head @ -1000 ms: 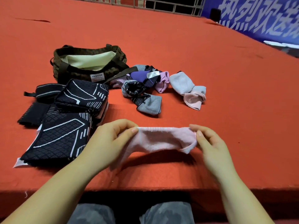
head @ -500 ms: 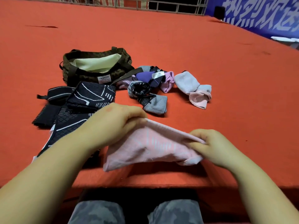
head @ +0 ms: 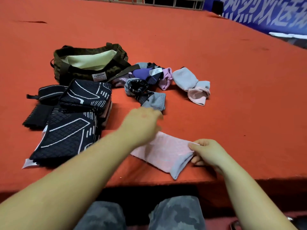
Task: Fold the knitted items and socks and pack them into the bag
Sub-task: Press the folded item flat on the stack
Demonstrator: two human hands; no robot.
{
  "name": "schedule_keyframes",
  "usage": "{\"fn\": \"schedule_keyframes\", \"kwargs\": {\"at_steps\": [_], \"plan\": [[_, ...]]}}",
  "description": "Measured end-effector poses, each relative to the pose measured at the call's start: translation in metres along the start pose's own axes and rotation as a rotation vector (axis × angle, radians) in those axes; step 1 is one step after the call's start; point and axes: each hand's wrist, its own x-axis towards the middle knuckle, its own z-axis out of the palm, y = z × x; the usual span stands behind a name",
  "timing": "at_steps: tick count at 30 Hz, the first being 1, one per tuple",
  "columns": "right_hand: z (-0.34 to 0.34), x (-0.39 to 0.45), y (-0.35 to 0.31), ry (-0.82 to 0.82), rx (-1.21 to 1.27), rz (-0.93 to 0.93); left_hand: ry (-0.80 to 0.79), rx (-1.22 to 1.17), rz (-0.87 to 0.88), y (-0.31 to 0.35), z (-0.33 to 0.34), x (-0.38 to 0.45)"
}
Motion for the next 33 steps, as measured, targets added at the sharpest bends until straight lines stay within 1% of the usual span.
{"fn": "schedule_keyframes", "kwargs": {"at_steps": [3, 4, 6, 10, 12, 14, 17, 19, 21, 23, 24, 26, 28, 31, 33], "plan": [[0.000, 0.001, 0.009, 0.099, -0.034, -0.073, -0.199, -0.182, -0.020, 0.045, 0.032, -0.032], [-0.001, 0.000, 0.009, 0.116, -0.045, -0.093, -0.230, -0.208, -0.025, 0.052, 0.042, -0.042], [-0.003, -0.003, 0.009, 0.116, -0.043, -0.104, -0.197, -0.284, -0.051, 0.057, 0.056, -0.055], [-0.003, -0.006, 0.009, 0.082, 0.095, -0.084, -0.131, -0.377, -0.076, 0.065, 0.065, -0.072], [-0.006, -0.011, 0.010, 0.053, 0.118, -0.141, -0.111, -0.455, -0.094, 0.064, 0.061, -0.076], [-0.009, -0.018, 0.008, 0.006, 0.126, -0.235, -0.075, -0.579, -0.154, 0.058, 0.052, -0.077], [-0.011, -0.029, 0.000, 0.000, 0.186, -0.369, 0.007, -0.673, -0.225, 0.046, 0.030, -0.076], [-0.011, -0.038, -0.010, -0.030, 0.221, -0.411, 0.078, -0.668, -0.259, 0.040, 0.012, -0.076], [-0.011, -0.049, -0.020, -0.112, 0.242, -0.429, 0.154, -0.655, -0.291, 0.033, -0.005, -0.078], [-0.012, -0.061, -0.029, -0.187, 0.177, -0.491, 0.221, -0.652, -0.322, 0.028, -0.018, -0.080], [-0.011, -0.067, -0.032, -0.191, 0.099, -0.539, 0.251, -0.647, -0.338, 0.025, -0.024, -0.083], [-0.007, -0.077, -0.039, -0.132, -0.076, -0.630, 0.306, -0.629, -0.363, 0.021, -0.033, -0.088], [-0.002, -0.085, -0.046, -0.048, -0.199, -0.710, 0.351, -0.599, -0.373, 0.019, -0.042, -0.094], [0.007, -0.094, -0.052, 0.086, -0.332, -0.811, 0.400, -0.493, -0.366, 0.016, -0.057, -0.104], [0.011, -0.100, -0.057, 0.147, -0.343, -0.864, 0.421, -0.421, -0.348, 0.011, -0.064, -0.109]]}}
